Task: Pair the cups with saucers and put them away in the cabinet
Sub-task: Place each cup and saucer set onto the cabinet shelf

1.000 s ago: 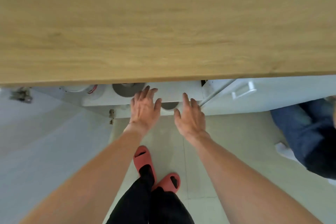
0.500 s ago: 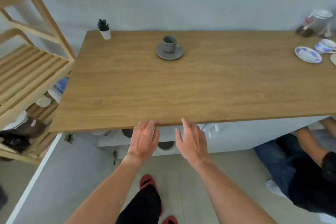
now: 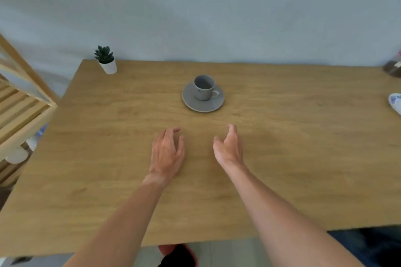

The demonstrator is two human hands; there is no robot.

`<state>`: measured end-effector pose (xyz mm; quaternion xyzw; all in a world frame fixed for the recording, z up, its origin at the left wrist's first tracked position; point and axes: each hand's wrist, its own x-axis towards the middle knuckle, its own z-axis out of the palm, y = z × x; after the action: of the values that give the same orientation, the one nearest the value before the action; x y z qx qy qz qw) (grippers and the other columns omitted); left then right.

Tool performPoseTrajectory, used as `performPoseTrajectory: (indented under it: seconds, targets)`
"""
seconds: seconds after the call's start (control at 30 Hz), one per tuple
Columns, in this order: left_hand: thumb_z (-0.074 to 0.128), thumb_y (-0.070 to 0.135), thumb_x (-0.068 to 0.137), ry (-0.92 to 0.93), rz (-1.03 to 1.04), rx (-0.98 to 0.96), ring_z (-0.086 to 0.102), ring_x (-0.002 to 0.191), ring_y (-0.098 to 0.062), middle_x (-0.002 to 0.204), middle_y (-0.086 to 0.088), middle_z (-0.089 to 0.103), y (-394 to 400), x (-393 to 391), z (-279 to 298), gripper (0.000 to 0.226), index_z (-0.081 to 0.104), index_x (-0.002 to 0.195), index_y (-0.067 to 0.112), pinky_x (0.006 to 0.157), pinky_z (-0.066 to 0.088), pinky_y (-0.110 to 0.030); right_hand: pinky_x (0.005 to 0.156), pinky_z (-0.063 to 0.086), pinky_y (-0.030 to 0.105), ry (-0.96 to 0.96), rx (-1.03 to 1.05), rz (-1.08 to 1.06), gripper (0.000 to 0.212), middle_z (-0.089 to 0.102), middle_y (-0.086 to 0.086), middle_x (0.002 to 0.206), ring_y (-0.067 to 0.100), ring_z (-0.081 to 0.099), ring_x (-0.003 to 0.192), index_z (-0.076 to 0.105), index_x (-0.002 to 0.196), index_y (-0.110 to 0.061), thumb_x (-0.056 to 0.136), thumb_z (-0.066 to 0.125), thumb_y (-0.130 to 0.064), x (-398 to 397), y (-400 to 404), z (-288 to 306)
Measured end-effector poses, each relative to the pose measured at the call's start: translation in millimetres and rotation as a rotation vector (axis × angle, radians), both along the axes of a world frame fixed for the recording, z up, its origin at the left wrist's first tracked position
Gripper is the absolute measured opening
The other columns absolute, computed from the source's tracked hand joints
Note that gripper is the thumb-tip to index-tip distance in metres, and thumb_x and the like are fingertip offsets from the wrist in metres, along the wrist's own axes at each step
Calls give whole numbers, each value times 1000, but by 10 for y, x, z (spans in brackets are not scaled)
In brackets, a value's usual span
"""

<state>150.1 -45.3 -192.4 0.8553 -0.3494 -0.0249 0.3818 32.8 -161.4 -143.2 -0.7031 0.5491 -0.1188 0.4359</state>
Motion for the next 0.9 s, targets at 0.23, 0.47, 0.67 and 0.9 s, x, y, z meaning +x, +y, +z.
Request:
performPoseTrajectory:
  seconds: [0.23,0.47,0.67,0.9]
  targets:
    - [61,36,89,113,-11,-1,48,122,-24,129,-8,54,-1002,632,51,50,44,130,12,102,41,-41,83,59,52,-177,56,-104,75,58,3,123,36,69,100,30,137,-36,74,69,-47,766,-864,-205]
    - [79,51,68,257,-123,-33,38,133,-19,141,3,47,-1472,934,85,93,32,142,19,112,32,-45,43,56,28,-247,166,-171,51,68,11,101,24,72,52,52,121,-19,81,82,-24,857,-1102,-171]
    - [82,58,59,262,-137,0,36,134,-21,136,8,51,-1582,951,107,105,29,144,27,112,27,-46,55,61,33,-368,309,-170,44,73,16,89,28,75,62,49,124,-12,88,74,-8,770,-1171,-154]
    - [76,71,53,273,-107,-1,44,122,-17,116,20,57,-1529,782,153,79,48,121,39,102,33,-40,61,62,35,-442,376,-144,37,66,17,112,29,75,83,47,120,-16,92,67,-3,653,-1072,-141]
